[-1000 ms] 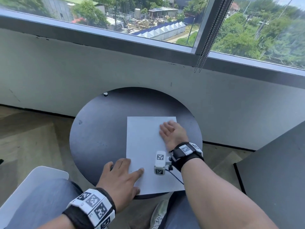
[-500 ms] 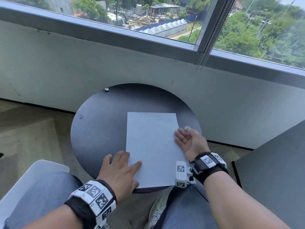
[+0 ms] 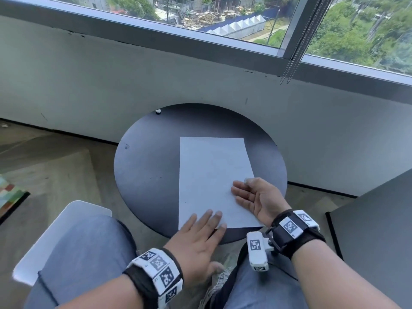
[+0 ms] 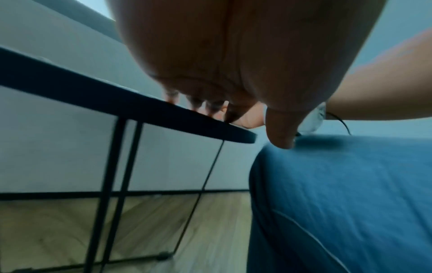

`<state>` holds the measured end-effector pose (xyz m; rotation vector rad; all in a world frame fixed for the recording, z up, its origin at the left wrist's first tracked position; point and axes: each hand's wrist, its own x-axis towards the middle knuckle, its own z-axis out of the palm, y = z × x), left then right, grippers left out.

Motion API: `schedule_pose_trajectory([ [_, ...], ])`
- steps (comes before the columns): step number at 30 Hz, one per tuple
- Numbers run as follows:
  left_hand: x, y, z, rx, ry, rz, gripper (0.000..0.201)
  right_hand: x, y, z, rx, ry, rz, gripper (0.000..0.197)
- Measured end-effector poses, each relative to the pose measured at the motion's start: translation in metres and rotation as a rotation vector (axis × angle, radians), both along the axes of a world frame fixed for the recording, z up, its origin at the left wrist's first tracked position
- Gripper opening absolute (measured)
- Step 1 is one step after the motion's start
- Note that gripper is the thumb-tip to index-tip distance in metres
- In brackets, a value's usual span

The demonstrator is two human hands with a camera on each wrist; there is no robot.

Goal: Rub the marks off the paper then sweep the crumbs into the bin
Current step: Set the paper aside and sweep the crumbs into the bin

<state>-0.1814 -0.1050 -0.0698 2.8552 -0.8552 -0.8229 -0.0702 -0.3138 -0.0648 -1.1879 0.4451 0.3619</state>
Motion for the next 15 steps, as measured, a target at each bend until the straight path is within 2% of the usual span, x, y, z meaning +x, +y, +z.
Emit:
schedule_pose_trajectory([
  [3,0.012,0.029,0.006,0.064,-0.014,0.22,0.104,-0.002,0.002,-0.001,-0.029,-0.022,-0.004,0.006],
  [5,0.019,0.045,0.015,0.099,-0.043,0.384,0.099,-0.003,0.004,-0.001,-0.051,-0.032,-0.009,0.007],
  [7,0.018,0.045,0.023,0.078,-0.085,0.383,0.094,-0.004,0.004,-0.002,-0.059,-0.041,-0.017,0.006],
  [9,0.009,0.032,0.027,0.014,-0.055,0.236,0.092,-0.004,0.005,-0.003,-0.06,-0.045,-0.022,0.006],
  [11,0.003,0.022,0.023,0.038,0.003,0.129,0.091,-0.004,0.006,-0.003,-0.06,-0.045,-0.028,0.006],
  [12,0.005,0.024,0.021,0.07,0.014,0.15,0.091,-0.005,0.006,-0.002,-0.057,-0.043,-0.03,0.006],
  [15,0.027,0.041,0.03,0.128,-0.048,0.4,0.089,-0.006,0.005,-0.001,-0.052,-0.046,-0.033,0.007],
])
